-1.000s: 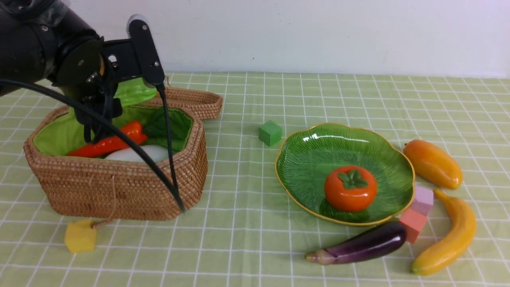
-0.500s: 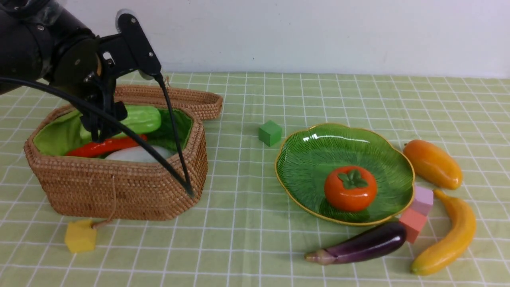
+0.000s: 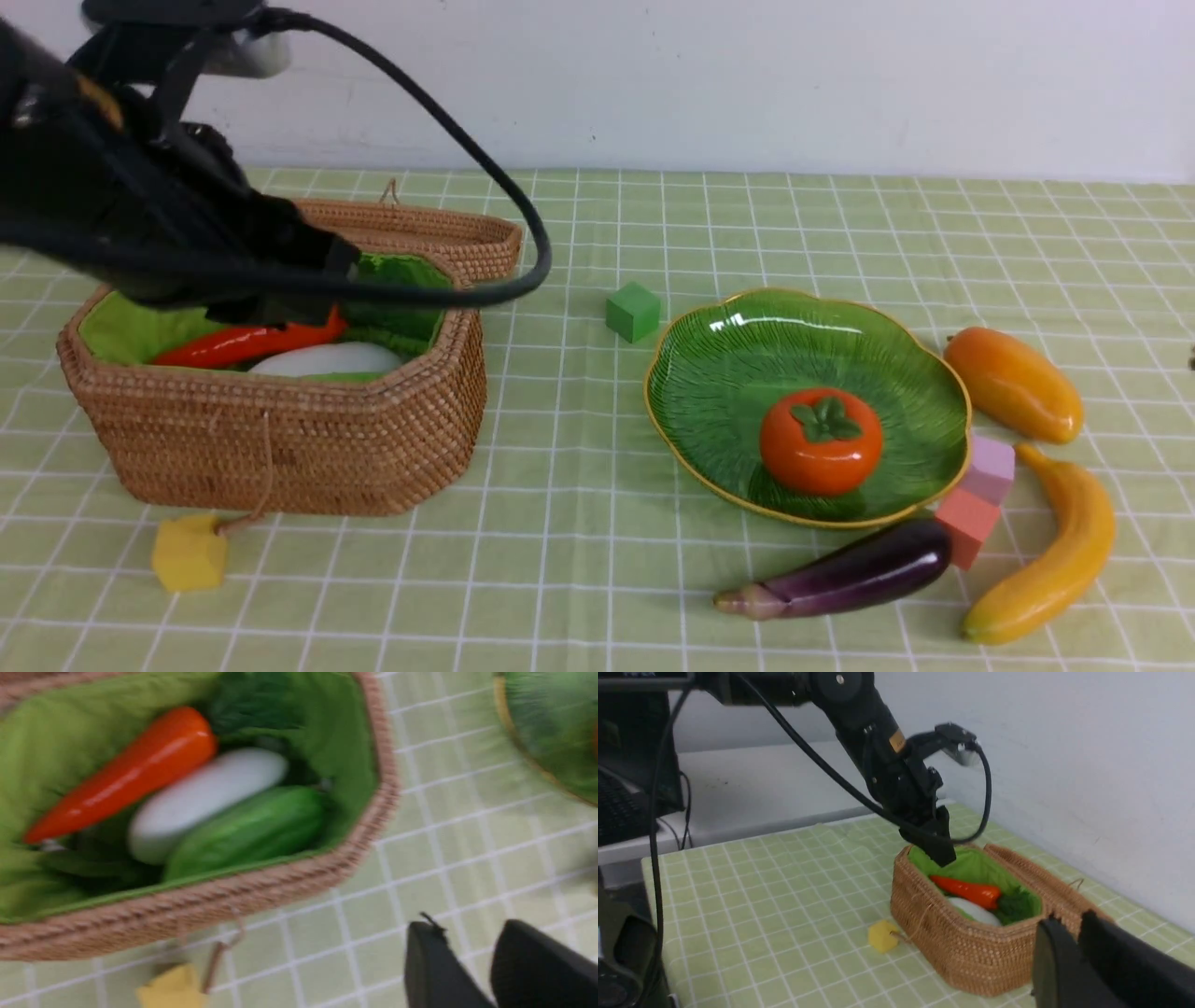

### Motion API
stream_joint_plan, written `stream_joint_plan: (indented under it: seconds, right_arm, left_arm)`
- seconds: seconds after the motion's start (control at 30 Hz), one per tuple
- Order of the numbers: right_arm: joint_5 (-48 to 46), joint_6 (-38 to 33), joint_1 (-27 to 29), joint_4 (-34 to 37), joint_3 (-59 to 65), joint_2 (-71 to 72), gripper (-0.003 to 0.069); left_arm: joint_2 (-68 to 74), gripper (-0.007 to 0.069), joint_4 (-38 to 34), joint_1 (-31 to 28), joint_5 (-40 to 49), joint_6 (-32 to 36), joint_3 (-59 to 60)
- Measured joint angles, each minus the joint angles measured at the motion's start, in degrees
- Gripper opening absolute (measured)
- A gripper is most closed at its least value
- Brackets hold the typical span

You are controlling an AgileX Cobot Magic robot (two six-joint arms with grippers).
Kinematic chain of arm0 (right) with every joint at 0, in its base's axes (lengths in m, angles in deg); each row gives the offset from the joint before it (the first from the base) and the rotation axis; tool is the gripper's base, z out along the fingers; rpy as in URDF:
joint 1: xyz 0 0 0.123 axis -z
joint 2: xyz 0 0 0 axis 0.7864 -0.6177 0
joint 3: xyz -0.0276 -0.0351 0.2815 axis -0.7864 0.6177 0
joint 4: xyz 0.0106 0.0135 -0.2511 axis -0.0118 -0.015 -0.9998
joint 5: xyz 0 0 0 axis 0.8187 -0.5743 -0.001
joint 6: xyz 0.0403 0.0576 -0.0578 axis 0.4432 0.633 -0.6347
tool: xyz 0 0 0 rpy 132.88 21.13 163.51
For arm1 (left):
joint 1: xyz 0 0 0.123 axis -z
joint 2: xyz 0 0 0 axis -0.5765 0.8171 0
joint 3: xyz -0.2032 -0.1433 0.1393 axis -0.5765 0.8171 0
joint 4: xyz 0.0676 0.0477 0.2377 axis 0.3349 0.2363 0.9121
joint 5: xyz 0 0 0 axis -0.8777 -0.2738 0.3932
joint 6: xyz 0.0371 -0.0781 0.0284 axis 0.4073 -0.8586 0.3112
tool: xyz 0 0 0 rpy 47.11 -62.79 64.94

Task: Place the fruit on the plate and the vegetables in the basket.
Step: Grab an eggplant with your right arm and place it in the basket on the left.

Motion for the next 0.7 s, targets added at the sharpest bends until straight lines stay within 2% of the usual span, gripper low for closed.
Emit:
stream_joint_plan:
  seconds: [0.03,0.07,0.1,0.2,0.23,0.27,0.5,0.63,0.7]
  right_arm:
    - [-1.21,2.16,0.00,-1.57,-0.05,-1.15,0.0086]
    - [-1.34,2.73,0.00,-2.03,-0.05,-1.31,0.0086]
    - [-2.31,5.41,0.00,-3.82,-0.07,-2.65,0.0086]
    - [-4.05,11.31,0.00,-7.86,-0.07,-5.32,0.0086]
    - [-4.17,11.76,0.00,-8.13,-0.07,-5.72,0.0086]
    - [-4.97,15.45,0.00,-10.16,-0.07,-7.20,0.0086]
    - [-12.04,28.38,0.00,-23.68,-3.49,-17.40,0.0086]
    - [-15.85,29.47,0.00,-29.38,-6.52,-22.97,0.0086]
    - [-17.28,27.46,0.00,-31.53,-7.92,-26.56,0.0087]
  left_arm:
    - [-4.98,-0.0001,-4.60,0.00,-3.00,2.32,5.06]
    - [-5.62,-0.0001,-5.14,0.00,-3.41,2.58,5.75]
    - [-11.57,-0.0013,-9.72,0.00,-7.76,5.40,12.06]
    - [-20.52,-0.0013,-15.90,0.00,-13.43,10.75,21.68]
    - [-21.13,-0.0013,-16.28,0.00,-13.76,11.20,22.33]
    - [-25.18,-0.0013,-18.74,0.00,-15.70,14.42,26.60]
    - [-40.85,-0.0013,-29.63,0.00,-18.65,30.48,38.12]
    - [-43.91,-0.0013,-33.96,0.00,-18.98,35.64,39.31]
    - [-44.28,-0.0013,-37.09,0.00,-19.07,39.56,39.43]
